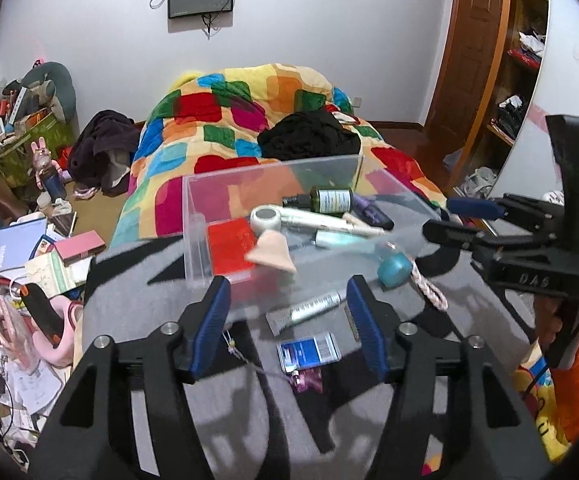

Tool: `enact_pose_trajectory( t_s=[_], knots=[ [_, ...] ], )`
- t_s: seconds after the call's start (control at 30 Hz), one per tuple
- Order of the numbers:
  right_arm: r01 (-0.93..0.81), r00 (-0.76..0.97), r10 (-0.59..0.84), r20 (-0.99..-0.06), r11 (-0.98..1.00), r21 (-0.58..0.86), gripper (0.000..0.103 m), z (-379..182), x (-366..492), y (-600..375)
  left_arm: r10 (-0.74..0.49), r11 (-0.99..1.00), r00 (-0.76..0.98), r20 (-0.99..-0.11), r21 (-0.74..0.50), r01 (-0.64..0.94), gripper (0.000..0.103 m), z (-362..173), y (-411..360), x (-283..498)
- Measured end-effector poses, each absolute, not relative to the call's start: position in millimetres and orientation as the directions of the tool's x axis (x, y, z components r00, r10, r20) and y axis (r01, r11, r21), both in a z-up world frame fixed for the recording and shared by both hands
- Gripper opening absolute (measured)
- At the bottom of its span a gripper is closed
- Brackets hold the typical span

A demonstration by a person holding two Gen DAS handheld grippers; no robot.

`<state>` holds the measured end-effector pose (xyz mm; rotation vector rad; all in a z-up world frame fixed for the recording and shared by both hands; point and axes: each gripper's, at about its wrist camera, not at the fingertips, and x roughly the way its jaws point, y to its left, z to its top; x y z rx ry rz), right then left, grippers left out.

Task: Organize objects
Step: 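Grasp pink packet with left tool while right tool grasps braided rope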

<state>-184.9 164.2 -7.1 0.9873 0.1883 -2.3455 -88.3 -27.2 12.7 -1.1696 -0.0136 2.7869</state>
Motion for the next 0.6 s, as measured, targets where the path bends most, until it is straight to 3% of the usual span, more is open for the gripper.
enact_pose_trajectory(
  t_s=[0.17, 0.6],
  knots=[
    [0.534, -0.559, -0.437, -0.705, -0.84, 0.097, 0.063, -18.3, -177.9, 178.3, 0.121, -0.992, -0.662, -0.739, -0.069, -0.104, 0.063, -5.7, -26.4, -76.8],
    [0.473, -0.452, -0.354, -0.819, -0.874, 0.117, 0.063, -83.1, -182.1, 198.5, 0.11, -0.994, -0.525, -0.844, -0.079, -0.082, 0.063, -72.6, -23.8, -71.2]
  ],
)
